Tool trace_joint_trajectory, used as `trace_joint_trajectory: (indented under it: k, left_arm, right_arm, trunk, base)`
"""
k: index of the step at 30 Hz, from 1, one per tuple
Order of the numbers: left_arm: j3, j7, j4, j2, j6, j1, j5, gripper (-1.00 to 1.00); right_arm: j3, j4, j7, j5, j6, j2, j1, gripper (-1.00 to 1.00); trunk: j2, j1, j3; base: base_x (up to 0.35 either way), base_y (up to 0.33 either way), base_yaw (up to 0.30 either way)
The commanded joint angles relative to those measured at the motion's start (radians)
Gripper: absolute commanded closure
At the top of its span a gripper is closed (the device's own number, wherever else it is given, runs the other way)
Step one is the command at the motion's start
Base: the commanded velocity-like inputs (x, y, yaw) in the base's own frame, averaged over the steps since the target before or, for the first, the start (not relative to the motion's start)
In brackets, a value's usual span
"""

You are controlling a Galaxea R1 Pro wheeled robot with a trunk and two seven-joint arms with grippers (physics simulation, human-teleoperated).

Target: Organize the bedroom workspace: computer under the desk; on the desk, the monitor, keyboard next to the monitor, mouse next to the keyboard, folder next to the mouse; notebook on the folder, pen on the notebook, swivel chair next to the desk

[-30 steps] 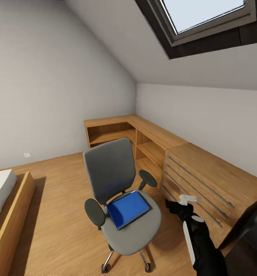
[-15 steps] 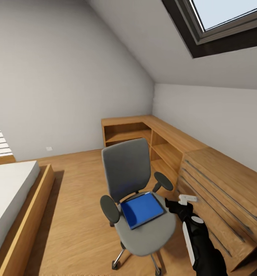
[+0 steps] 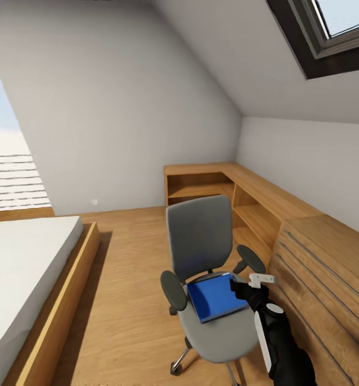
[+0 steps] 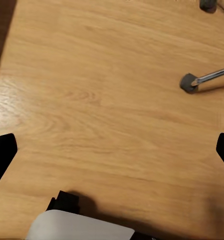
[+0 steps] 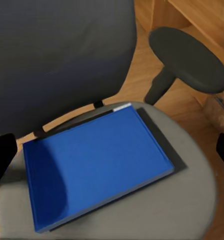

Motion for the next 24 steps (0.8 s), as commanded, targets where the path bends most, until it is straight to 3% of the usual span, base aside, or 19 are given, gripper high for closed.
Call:
trace_joint_trajectory:
  k: [1,12,24]
  left_arm:
    - [0.004,-0.010,0.002,0.000,-0.001,-0.001,0.010,-1.00]
    - [0.004,-0.010,0.002,0.000,-0.001,-0.001,0.010,-1.00]
    - [0.004,-0.010,0.002,0.001,0.001,-0.001,0.010,-1.00]
  right_arm:
    - [-0.003,-0.001,0.009,0.010,0.005,0.001,-0.001,-1.00]
    - [0.016,0.003,0.008,0.010,0.005,0.000,-0.001,-1.00]
    - [0.017,0.003,0.009,0.010,0.005,-0.001,-0.001,-1.00]
  trunk:
    - [-0.001,0.000,-0.001]
    - [-0.001,0.000,-0.001]
    - [-0.001,0.000,-0.001]
  base:
    - [0.000,0.000,0.267]
    - [0.000,0.000,0.208]
    - [0.005,0.000,0.017]
